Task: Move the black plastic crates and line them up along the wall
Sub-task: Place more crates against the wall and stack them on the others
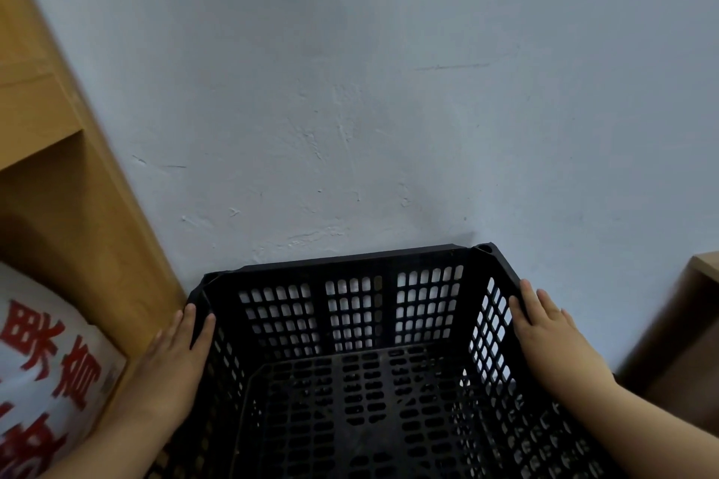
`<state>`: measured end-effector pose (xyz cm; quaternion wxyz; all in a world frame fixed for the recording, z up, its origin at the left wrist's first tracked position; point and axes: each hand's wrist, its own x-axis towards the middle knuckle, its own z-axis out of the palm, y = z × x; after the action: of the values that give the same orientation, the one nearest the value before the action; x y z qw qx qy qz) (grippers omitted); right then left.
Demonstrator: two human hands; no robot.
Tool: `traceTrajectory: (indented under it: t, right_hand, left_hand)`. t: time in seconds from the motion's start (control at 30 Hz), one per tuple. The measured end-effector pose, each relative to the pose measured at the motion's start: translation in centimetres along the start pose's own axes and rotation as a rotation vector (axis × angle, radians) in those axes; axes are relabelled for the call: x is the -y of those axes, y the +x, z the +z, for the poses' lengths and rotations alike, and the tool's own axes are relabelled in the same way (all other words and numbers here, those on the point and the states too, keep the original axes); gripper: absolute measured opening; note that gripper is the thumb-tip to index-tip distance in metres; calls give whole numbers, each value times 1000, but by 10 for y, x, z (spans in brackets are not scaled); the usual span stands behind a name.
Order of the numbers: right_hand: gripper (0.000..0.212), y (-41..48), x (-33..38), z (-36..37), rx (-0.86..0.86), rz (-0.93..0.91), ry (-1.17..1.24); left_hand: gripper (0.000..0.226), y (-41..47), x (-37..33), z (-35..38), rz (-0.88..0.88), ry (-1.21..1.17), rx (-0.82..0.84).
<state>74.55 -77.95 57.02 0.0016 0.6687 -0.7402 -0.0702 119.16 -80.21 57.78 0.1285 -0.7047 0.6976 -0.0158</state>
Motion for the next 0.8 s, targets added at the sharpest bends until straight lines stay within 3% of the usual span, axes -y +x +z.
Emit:
traceTrajectory:
  t: [0.8]
  right_hand:
    - [68,10,1,-5,10,15,-47]
  left_hand:
    - [95,12,6,14,14,-59,-23]
